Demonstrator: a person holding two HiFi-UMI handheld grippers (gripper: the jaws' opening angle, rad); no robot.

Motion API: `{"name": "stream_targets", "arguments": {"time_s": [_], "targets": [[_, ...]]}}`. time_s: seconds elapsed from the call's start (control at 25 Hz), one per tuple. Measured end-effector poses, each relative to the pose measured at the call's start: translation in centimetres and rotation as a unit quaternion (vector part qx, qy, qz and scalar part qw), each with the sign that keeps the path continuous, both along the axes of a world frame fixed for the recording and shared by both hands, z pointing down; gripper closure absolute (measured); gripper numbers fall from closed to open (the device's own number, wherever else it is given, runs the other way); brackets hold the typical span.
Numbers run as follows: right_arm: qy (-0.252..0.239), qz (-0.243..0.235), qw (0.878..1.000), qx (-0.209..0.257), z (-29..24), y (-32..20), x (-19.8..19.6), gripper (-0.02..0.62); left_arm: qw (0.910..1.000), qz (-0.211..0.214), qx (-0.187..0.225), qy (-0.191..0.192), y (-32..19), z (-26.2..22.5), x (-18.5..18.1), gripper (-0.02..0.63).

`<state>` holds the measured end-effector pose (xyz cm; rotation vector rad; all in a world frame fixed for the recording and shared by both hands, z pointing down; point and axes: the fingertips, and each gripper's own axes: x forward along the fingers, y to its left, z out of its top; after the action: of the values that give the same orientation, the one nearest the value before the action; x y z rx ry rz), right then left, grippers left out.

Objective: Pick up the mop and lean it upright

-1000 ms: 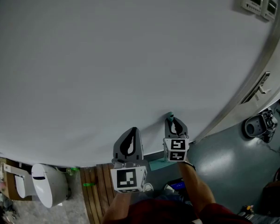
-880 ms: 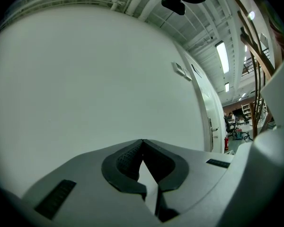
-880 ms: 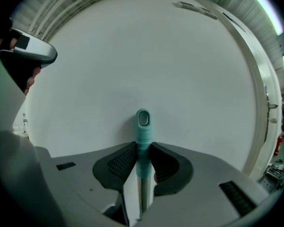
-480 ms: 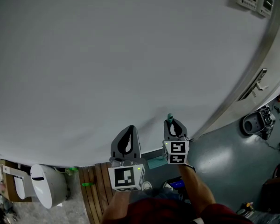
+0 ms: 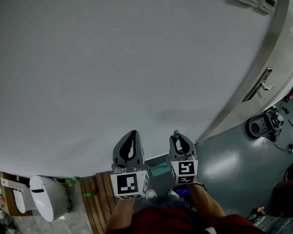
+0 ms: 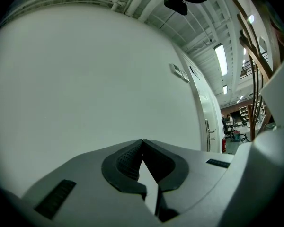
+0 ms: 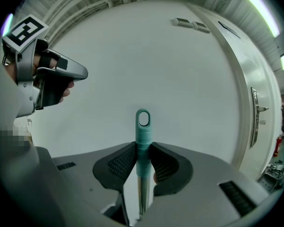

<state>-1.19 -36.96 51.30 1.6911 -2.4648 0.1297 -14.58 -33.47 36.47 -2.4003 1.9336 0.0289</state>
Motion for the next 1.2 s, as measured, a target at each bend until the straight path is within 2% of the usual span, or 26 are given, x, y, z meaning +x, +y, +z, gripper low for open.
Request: {"name": "stream_targets", "arguments": {"time_s": [0.72,1.04,1.2], "targets": [[-0.004,-0.007,1.000,-0.004,-0.6,2.4,0.9,0.489,1.0000,0.005,0.001,0.000,0.9,0.3,0.9,0.592],[-0.024,-0.008,0.999,0.021,-4.9,3.7,1.5,0.491,1.0000,0.002,0.001,-0.002,1.4,0.1,0.7,0.592],[-0.036,-0.011,0.998,0.041,-8.7,4.1,2.1,0.491,0.9999,0.009,0.014,-0.004,1.5,-0.7,1.3,0.592]]}}
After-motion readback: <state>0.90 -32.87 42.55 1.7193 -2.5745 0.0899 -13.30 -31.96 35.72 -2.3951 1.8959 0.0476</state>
